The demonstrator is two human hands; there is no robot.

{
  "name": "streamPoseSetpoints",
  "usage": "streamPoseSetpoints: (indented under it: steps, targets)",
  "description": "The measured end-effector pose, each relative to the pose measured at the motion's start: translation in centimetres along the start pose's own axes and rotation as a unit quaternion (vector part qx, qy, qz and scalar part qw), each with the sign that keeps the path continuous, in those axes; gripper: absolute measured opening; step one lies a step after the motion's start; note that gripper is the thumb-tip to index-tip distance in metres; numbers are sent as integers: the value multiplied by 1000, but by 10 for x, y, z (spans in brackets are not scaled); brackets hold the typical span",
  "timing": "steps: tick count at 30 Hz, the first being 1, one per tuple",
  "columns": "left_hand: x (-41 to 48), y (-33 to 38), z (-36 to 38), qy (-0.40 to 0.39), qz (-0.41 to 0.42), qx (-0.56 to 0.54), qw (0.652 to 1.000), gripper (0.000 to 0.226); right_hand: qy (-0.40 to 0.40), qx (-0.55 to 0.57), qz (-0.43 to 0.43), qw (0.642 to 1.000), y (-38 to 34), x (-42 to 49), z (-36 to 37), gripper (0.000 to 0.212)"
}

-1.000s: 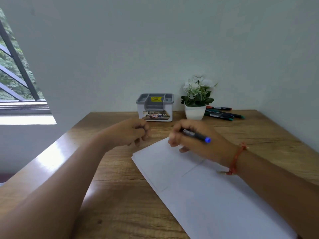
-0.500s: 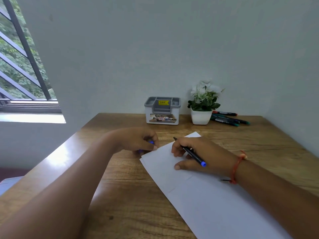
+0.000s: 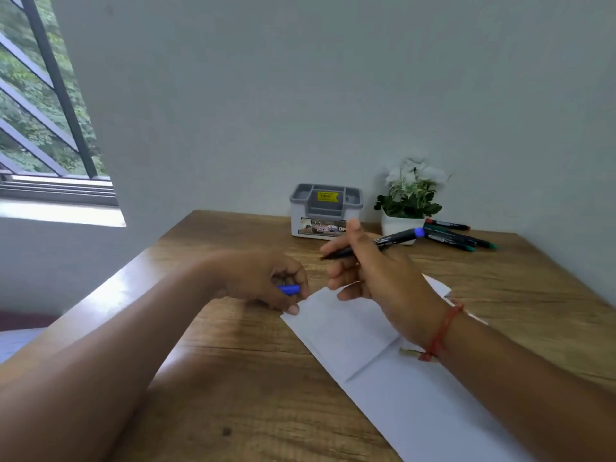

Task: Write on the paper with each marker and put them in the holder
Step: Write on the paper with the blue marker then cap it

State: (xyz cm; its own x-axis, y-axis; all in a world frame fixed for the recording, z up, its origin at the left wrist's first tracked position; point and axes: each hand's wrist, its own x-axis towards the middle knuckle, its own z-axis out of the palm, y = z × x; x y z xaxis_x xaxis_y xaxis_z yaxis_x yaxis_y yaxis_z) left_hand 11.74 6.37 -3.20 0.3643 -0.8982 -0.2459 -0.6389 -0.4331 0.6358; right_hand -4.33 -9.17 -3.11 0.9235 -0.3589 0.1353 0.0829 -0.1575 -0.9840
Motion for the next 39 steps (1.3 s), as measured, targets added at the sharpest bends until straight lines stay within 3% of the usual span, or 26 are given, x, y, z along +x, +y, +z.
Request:
streamPoseSetpoints:
  steps: [2, 5, 11, 18, 39]
  targets:
    - [-1, -3, 1, -5, 8, -6, 1000, 19, 12, -10, 36, 999, 8, 1, 12, 47]
    - [-2, -4, -2, -5, 13, 10, 1000, 16, 3, -29, 83, 996, 20, 1, 18, 17]
    - [-2, -8, -3, -10, 16, -5, 1000, 18, -23, -112, 59, 992, 20, 1, 18, 6]
    - [-2, -9, -1, 0, 15, -25, 1000, 17, -68, -232, 6, 970, 18, -1, 23, 12]
    - [-2, -8, -1, 8, 6, -26, 1000, 18, -49, -222, -6, 974, 29, 1, 26, 12]
